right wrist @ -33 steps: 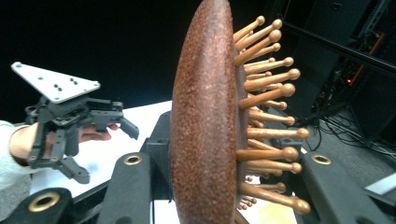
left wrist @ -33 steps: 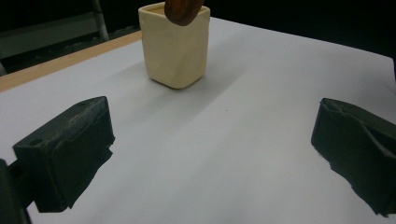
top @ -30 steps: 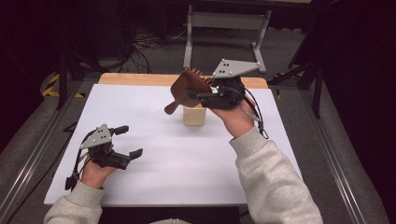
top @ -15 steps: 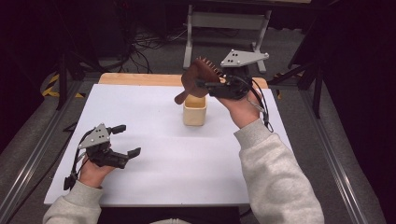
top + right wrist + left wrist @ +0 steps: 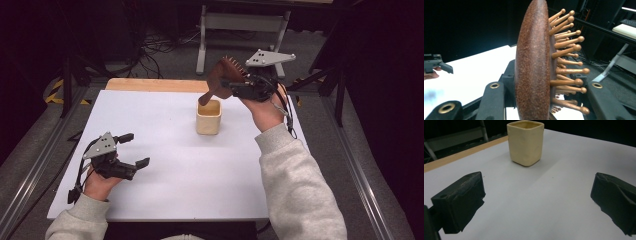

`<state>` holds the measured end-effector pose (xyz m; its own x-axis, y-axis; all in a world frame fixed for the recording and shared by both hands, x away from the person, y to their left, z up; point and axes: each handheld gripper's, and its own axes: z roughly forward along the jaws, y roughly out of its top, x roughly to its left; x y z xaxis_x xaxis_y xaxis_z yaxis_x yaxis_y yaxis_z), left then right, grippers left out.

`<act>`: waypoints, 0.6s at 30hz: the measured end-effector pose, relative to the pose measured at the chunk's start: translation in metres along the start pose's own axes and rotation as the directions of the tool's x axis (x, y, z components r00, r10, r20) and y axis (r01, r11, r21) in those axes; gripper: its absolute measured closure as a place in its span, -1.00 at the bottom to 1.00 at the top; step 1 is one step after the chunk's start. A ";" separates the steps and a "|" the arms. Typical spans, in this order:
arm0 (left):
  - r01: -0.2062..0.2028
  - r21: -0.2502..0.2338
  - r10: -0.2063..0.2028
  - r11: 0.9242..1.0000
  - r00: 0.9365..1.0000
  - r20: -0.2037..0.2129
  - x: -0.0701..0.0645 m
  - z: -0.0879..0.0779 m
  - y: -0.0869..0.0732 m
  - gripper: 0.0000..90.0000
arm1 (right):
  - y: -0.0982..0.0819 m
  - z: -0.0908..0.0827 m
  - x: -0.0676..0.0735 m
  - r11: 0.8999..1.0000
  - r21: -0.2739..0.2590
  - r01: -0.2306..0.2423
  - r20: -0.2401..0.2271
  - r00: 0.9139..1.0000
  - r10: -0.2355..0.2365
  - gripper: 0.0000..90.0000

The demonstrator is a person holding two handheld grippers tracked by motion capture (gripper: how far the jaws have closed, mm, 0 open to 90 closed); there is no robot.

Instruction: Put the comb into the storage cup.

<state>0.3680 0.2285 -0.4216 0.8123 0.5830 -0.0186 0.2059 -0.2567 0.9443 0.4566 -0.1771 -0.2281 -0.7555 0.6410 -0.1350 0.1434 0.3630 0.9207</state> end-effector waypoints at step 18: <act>-0.010 0.009 0.010 1.000 1.000 -0.003 0.000 0.000 0.000 -1.00 | -0.014 0.006 -0.016 0.998 0.040 -0.044 0.028 0.999 0.043 0.20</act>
<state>0.3683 0.2285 -0.4218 0.8124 0.5830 -0.0079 0.2026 -0.2694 0.9415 0.4701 -0.1882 -0.2411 -0.7305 0.6747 -0.1057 0.2017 0.3610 0.9105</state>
